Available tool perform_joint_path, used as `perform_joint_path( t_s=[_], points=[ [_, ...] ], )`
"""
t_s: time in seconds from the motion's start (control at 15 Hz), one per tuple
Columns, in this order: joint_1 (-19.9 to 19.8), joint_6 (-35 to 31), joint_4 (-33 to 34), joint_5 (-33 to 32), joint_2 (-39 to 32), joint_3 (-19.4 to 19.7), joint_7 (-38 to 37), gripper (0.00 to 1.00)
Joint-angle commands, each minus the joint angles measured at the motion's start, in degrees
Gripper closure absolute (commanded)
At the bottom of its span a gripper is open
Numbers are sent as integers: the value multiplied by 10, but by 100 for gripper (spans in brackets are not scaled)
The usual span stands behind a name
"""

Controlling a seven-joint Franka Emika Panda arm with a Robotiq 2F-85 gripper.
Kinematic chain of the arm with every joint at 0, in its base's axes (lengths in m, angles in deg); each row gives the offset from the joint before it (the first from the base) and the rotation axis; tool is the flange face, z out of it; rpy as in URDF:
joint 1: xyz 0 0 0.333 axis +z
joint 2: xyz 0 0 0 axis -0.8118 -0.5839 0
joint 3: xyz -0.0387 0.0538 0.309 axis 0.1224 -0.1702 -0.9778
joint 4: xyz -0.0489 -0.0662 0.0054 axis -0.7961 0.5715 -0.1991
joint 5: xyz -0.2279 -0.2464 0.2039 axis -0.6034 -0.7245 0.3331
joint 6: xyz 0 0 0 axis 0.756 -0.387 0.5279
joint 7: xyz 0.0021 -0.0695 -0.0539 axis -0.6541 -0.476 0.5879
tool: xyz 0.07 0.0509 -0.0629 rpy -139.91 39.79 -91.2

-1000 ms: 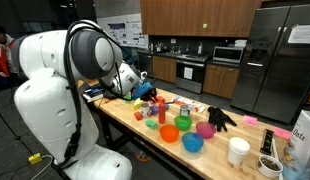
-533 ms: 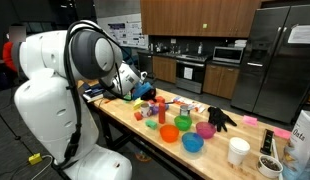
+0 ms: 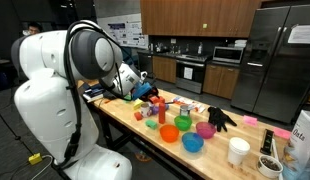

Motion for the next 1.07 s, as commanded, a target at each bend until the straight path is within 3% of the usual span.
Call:
perform_joint_path(
  t_s=[0.0, 0.07, 0.27, 0.47, 0.53, 0.67, 1.0],
  points=[
    [-13, -10, -10, -100, 12, -1, -9, 9],
    [-2, 0, 0, -53, 0, 0, -8, 26],
    [-4, 0, -1, -84, 0, 1, -8, 9],
    [-5, 0, -1, -85, 0, 1, -8, 9],
    [-5, 0, -1, -85, 0, 1, -8, 2],
    [-5, -7, -1, -81, -1, 2, -26, 0],
    [4, 25, -2, 59, -5, -6, -75, 0]
  ],
)
